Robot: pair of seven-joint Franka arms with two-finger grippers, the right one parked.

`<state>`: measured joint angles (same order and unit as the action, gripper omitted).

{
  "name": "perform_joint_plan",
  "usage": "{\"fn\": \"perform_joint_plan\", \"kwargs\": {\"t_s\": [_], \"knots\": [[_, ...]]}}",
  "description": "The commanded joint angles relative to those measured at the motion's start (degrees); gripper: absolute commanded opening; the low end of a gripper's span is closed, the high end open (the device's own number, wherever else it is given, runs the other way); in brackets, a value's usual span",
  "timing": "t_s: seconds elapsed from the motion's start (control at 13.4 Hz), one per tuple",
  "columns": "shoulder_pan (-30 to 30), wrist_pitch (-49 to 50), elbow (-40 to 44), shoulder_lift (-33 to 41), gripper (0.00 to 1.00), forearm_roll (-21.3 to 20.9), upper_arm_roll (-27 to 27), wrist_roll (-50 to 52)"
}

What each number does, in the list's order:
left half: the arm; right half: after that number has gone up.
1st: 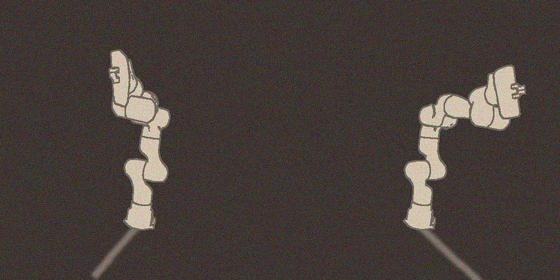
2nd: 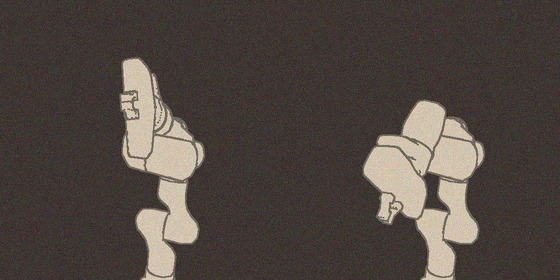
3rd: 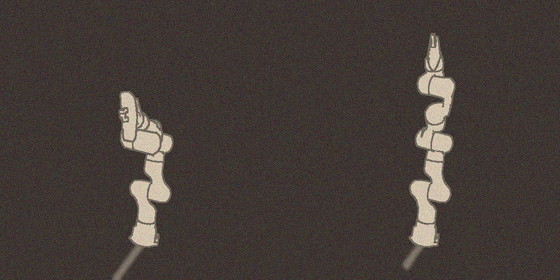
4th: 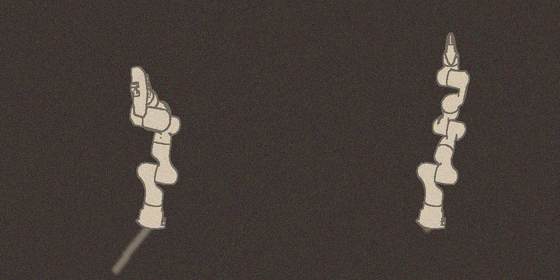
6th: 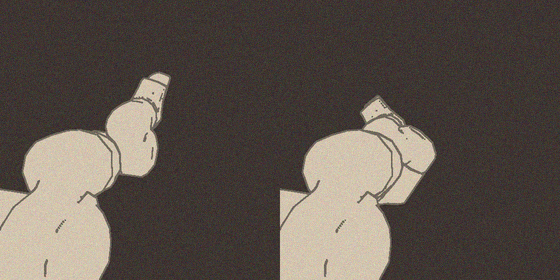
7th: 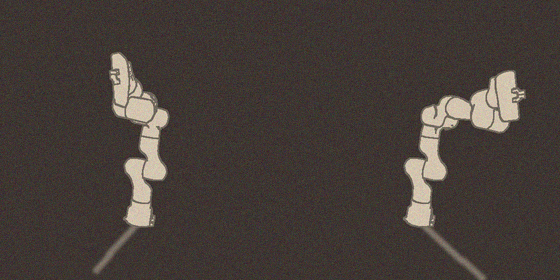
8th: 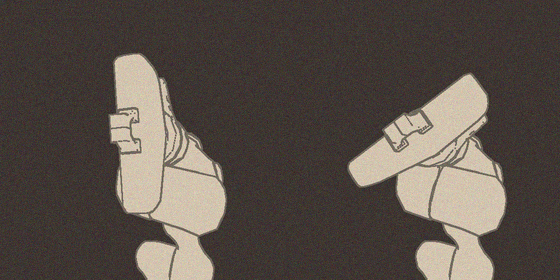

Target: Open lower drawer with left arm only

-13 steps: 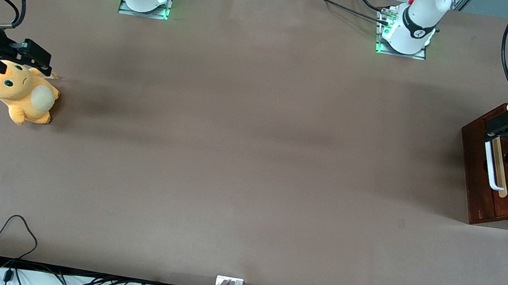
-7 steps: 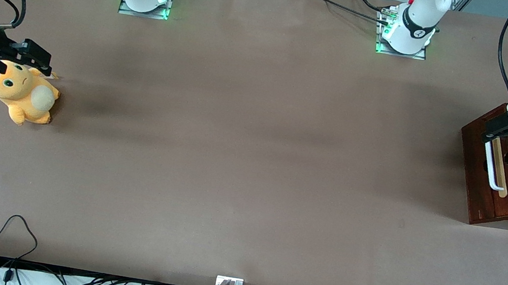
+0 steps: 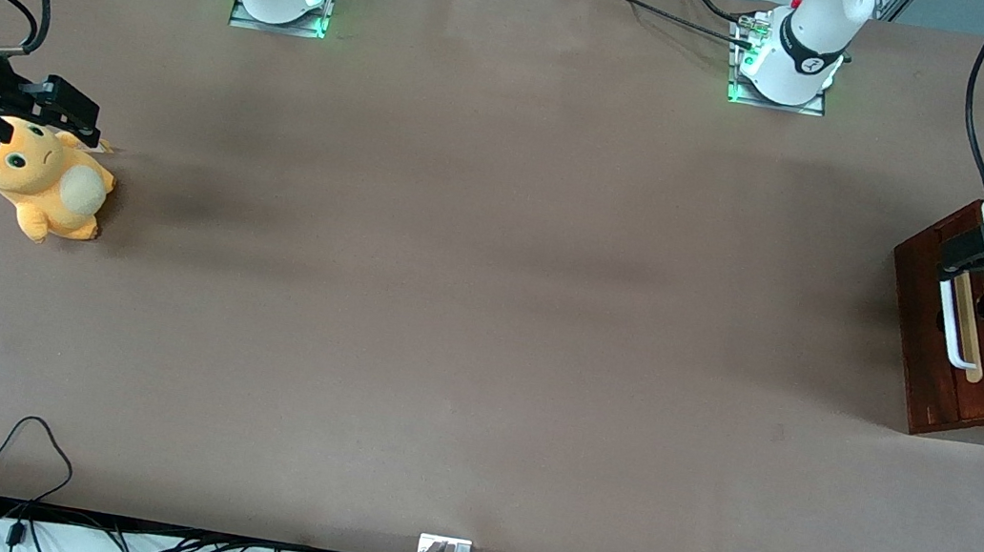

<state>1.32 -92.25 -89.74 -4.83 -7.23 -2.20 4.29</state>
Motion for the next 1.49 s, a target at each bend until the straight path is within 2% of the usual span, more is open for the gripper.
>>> {"fn": "perform_joint_plan", "kwargs": {"t_s": [0.0,0.15,0.37,0.67,1.04,1.41], "knots": [[-0.70,3.21,0.62,-1.94,1.00,-5.68,-1.23,1.68],[-0.70,3.31,0.09,-2.73,1.00,-9.62,-1.93,2.12],[-0.61,3.22,-1.13,-4.66,1.00,-12.71,-1.93,4.76],[-1.32,2.70,-8.06,-6.16,1.00,-23.77,-3.94,5.63],[-1.23,2.16,-14.66,-12.21,1.00,-34.94,-6.06,18.36],[-2.28,4.53,-17.30,-19.16,1.00,-44.52,-6.68,25.84]]}}
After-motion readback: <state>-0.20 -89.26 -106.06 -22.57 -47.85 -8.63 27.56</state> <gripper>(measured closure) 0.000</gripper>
